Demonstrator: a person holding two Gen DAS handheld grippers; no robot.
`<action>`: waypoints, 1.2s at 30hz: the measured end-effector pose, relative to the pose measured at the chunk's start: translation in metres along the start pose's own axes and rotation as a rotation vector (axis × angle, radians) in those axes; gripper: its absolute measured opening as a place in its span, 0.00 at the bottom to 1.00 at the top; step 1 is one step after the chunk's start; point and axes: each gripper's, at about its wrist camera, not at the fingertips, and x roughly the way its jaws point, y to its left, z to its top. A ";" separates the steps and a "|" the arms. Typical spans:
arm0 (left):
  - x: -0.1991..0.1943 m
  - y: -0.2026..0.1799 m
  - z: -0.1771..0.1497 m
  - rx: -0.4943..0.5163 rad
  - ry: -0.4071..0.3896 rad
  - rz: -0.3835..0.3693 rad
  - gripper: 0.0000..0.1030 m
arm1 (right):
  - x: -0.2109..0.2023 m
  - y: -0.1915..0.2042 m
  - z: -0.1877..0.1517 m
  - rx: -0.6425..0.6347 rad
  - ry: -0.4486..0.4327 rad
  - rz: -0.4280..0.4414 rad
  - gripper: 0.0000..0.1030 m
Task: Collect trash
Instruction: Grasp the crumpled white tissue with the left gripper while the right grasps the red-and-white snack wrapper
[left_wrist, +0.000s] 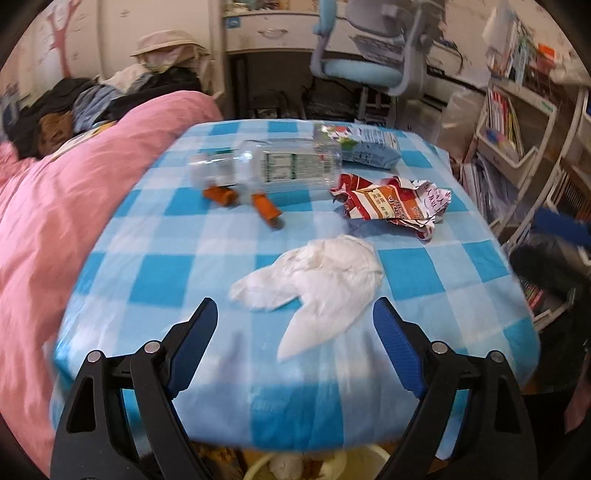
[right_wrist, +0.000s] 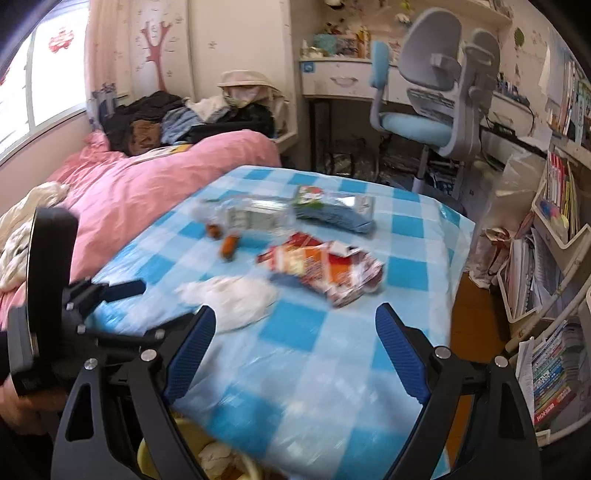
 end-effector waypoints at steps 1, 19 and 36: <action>0.006 -0.002 0.003 0.007 0.009 0.000 0.80 | 0.006 -0.007 0.004 0.013 0.007 -0.002 0.82; 0.068 -0.015 0.029 0.049 0.080 -0.021 0.50 | 0.100 -0.056 0.029 0.117 0.139 0.002 0.66; 0.047 -0.002 0.041 -0.043 0.024 -0.094 0.09 | 0.103 -0.054 0.032 0.076 0.135 -0.016 0.12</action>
